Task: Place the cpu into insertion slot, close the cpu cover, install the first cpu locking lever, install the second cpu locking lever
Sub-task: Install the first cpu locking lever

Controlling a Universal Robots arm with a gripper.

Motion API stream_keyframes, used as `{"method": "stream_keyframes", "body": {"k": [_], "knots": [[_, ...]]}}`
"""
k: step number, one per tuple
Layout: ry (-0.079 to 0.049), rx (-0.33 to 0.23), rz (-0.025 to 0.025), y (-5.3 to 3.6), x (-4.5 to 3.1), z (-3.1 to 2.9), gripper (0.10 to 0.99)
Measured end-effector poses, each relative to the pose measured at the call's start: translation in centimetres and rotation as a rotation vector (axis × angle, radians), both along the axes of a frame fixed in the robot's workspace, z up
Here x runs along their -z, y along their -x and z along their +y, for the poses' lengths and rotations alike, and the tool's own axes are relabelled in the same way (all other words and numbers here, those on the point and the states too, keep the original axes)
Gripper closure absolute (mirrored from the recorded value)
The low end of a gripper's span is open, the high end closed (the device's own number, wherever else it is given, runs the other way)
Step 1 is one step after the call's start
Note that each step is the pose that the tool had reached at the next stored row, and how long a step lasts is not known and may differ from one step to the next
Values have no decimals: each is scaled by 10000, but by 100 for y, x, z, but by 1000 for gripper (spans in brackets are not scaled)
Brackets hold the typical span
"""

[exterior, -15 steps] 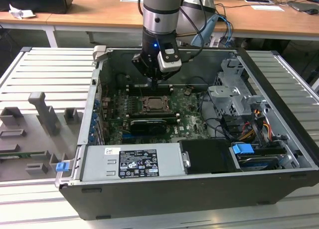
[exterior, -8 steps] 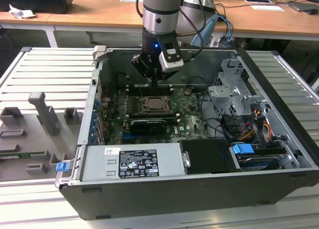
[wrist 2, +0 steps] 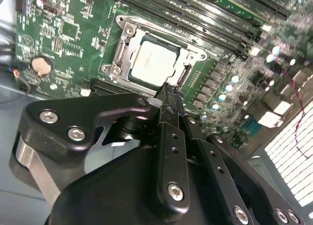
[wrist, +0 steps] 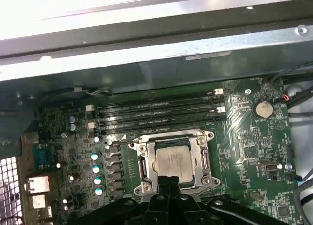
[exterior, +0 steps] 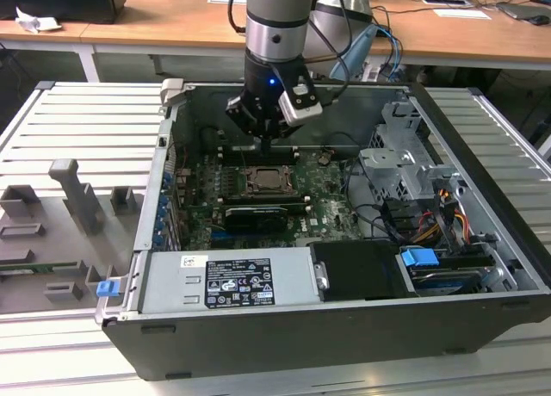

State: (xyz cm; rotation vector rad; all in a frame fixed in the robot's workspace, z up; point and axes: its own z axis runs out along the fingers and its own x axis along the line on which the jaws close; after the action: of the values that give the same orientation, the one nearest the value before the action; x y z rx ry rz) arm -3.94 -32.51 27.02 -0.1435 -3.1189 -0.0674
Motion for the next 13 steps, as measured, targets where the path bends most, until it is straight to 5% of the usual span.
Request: {"method": "stream_keyframes", "body": {"k": [13], "knots": [[1,-2573,-6,1,3,0,980]]}}
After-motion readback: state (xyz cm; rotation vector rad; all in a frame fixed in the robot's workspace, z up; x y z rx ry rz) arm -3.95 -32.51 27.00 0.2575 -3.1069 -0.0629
